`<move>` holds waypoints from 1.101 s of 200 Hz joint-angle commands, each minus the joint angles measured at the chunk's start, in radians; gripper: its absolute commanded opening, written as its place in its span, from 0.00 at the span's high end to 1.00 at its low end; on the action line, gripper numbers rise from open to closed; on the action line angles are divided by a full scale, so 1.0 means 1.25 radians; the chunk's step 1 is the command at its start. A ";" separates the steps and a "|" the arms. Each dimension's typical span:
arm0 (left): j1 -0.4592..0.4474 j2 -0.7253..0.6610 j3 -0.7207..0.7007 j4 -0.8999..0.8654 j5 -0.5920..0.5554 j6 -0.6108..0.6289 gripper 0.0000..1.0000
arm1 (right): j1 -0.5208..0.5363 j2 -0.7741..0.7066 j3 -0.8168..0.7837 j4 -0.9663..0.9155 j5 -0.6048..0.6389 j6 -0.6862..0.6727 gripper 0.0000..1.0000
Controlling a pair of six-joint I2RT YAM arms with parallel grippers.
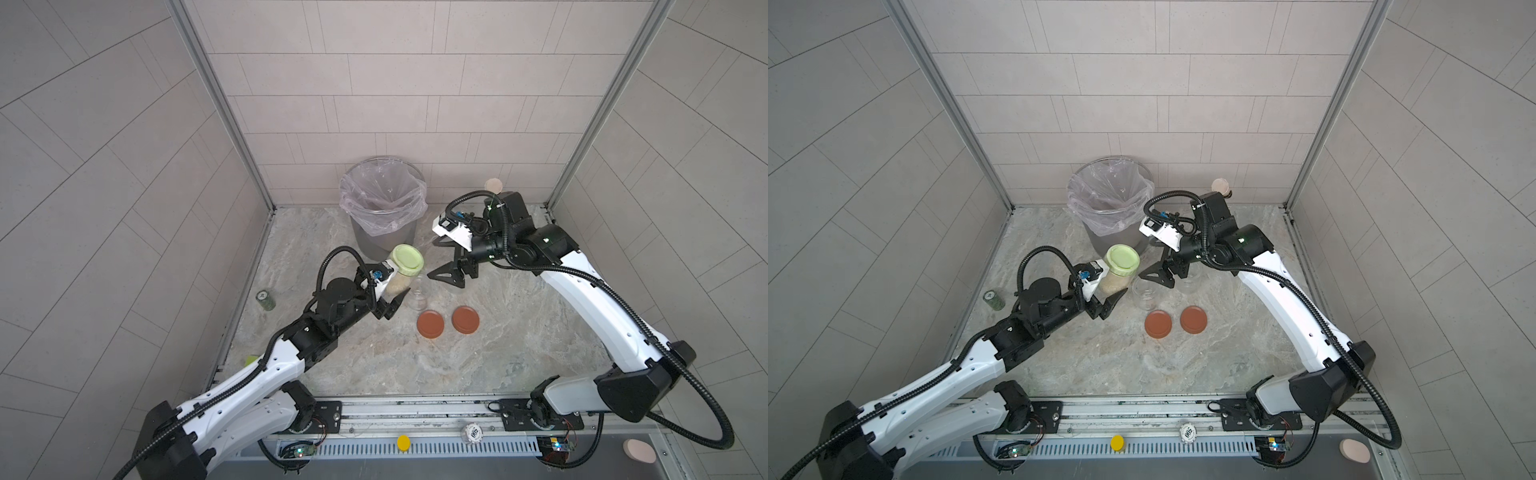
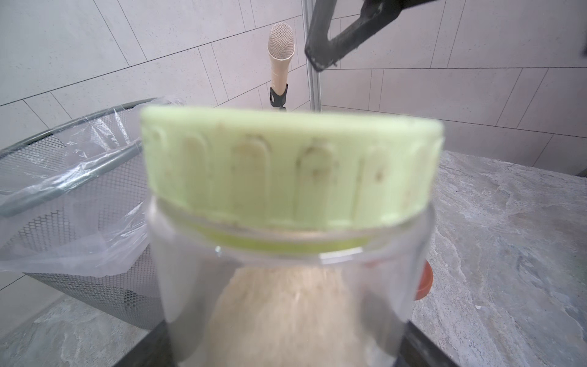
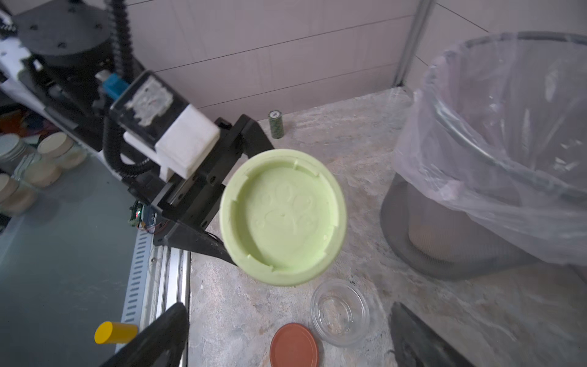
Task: Empty moldy rice from jars
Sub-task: Unscrew the lid from the jar.
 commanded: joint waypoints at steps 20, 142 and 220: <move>-0.001 -0.010 0.010 0.129 -0.015 0.041 0.91 | -0.002 0.021 0.068 0.016 0.123 0.522 0.00; -0.001 0.054 0.001 0.198 -0.023 0.101 0.91 | 0.162 0.200 0.355 -0.266 0.377 0.788 0.00; 0.000 0.066 0.003 0.195 -0.010 0.093 0.91 | 0.213 0.268 0.413 -0.326 0.445 0.730 0.00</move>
